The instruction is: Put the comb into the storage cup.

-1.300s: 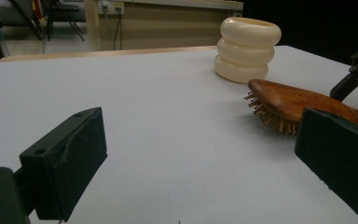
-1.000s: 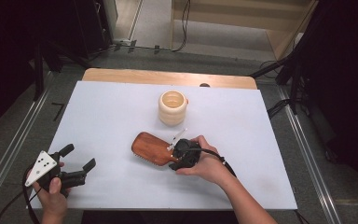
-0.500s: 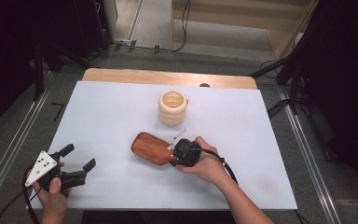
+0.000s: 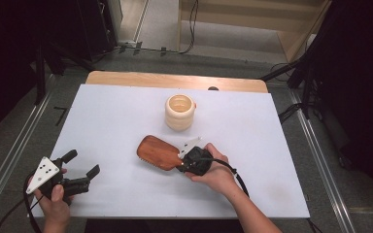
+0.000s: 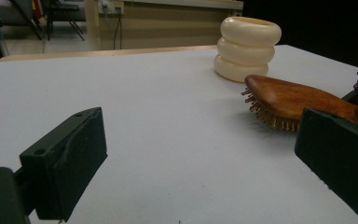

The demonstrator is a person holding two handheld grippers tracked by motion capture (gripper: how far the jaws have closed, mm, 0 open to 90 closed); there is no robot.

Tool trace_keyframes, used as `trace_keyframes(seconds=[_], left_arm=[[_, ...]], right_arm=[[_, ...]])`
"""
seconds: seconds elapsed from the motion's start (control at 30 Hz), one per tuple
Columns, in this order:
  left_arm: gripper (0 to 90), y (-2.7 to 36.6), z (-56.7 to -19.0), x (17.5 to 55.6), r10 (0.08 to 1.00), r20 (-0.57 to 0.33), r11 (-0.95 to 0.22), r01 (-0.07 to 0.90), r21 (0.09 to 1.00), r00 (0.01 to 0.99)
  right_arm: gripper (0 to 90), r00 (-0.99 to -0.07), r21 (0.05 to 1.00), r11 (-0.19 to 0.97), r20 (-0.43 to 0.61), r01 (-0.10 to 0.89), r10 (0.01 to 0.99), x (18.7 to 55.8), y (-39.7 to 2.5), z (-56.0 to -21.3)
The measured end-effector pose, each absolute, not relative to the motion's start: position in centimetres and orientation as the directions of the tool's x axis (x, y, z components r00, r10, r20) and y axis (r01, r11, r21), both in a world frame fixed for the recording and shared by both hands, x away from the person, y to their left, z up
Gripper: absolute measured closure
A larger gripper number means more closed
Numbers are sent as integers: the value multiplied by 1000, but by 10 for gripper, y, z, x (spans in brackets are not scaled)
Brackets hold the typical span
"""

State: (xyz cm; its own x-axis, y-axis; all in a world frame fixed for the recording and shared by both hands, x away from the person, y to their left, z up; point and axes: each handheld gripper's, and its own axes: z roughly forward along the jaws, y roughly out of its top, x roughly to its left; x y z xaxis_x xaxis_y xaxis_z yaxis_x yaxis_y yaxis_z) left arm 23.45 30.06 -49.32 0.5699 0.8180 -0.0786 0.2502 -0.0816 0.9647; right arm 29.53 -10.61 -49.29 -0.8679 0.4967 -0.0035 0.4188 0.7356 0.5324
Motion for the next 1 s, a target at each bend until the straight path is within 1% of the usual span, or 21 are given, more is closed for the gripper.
trace_keyframes(seconds=[1.0], left_arm=[[22, 299, -493, 235, 820, -67, -97, 253, 963, 568]], right_arm=[[699, -849, 672, 618, 29, 407, 528, 280, -127, -479]])
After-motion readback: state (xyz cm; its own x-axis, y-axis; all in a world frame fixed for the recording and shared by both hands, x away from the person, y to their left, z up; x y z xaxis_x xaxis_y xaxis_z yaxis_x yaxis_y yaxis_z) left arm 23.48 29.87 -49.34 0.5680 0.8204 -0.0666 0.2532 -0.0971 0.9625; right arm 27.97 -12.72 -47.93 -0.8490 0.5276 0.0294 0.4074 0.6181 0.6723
